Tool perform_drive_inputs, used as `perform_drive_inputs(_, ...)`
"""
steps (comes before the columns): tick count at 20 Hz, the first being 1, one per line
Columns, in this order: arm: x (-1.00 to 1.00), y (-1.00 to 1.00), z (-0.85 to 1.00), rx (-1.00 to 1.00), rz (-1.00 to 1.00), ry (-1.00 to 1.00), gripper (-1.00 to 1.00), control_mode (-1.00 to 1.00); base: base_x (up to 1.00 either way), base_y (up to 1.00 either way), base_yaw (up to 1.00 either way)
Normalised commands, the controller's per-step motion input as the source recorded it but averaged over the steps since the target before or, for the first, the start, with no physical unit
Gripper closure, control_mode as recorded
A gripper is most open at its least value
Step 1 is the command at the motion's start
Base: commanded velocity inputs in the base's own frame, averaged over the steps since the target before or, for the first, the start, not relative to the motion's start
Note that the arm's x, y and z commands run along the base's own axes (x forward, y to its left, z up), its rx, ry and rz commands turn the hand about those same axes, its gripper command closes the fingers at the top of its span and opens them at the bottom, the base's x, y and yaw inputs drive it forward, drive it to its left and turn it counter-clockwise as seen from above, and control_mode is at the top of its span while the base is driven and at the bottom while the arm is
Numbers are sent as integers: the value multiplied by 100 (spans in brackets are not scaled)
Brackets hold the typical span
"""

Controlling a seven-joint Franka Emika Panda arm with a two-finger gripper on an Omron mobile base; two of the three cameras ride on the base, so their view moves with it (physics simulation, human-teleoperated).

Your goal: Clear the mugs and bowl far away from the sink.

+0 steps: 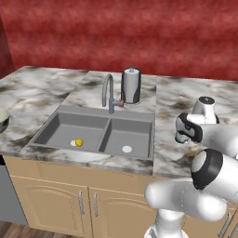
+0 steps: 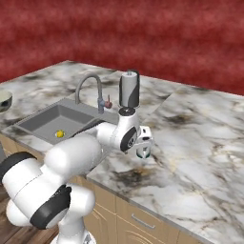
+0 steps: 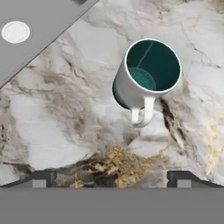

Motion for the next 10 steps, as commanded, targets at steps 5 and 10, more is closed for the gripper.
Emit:
perform_drive_inputs(5,28,-25,-12,0,-3,0,-100,-100,0,0,0)
perform_drive_inputs(10,33,-9,-19,0,0,0,-100,-100,0,0,0)
